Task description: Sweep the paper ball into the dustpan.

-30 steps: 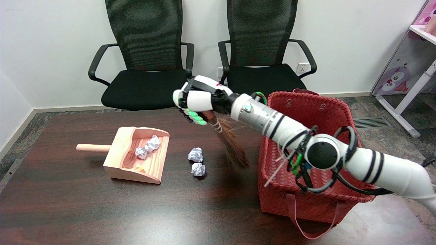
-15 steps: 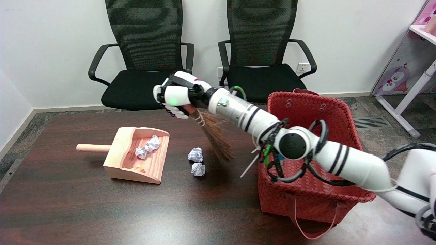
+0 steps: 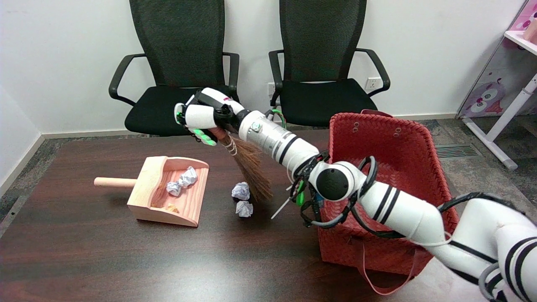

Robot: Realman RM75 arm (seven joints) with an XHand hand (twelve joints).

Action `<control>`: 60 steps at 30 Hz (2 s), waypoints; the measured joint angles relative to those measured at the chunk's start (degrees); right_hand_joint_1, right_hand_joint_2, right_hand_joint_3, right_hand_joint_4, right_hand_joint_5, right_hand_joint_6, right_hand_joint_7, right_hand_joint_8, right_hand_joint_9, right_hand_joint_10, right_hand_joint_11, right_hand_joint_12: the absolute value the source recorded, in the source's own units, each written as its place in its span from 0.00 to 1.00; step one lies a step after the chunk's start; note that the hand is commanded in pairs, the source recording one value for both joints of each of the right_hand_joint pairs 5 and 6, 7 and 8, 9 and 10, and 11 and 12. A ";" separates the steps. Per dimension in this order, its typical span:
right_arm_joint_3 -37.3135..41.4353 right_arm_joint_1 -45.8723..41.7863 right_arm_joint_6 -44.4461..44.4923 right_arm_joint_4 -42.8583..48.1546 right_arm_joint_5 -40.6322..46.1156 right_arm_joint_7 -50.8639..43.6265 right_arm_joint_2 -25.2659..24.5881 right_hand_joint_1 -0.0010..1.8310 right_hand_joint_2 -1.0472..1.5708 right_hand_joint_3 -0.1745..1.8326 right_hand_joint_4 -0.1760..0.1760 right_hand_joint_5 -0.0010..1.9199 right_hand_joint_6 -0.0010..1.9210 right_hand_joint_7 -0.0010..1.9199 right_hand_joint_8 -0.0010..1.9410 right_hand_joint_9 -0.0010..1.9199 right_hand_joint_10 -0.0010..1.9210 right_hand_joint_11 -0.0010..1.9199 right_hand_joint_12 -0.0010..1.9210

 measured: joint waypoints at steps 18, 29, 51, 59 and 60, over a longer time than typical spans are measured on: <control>21.99 -13.40 9.15 -6.64 -26.78 -0.04 -15.21 0.50 1.00 1.00 0.51 1.00 1.00 1.00 0.99 1.00 1.00 1.00 1.00; 32.11 -23.89 11.26 -14.37 -40.95 -0.01 -25.01 0.50 1.00 1.00 0.51 1.00 1.00 1.00 0.99 1.00 1.00 1.00 1.00; 34.60 -30.88 4.94 -14.59 -51.46 0.04 -32.53 0.42 0.98 1.00 0.57 1.00 1.00 1.00 0.99 1.00 1.00 1.00 1.00; 31.06 -29.78 -3.13 -9.67 -49.31 0.15 -32.41 0.35 1.00 1.00 0.60 1.00 1.00 1.00 0.99 1.00 1.00 1.00 1.00; 30.17 -29.42 -4.97 -8.72 -48.30 0.15 -32.30 0.35 0.99 1.00 0.57 1.00 1.00 1.00 0.99 1.00 1.00 1.00 1.00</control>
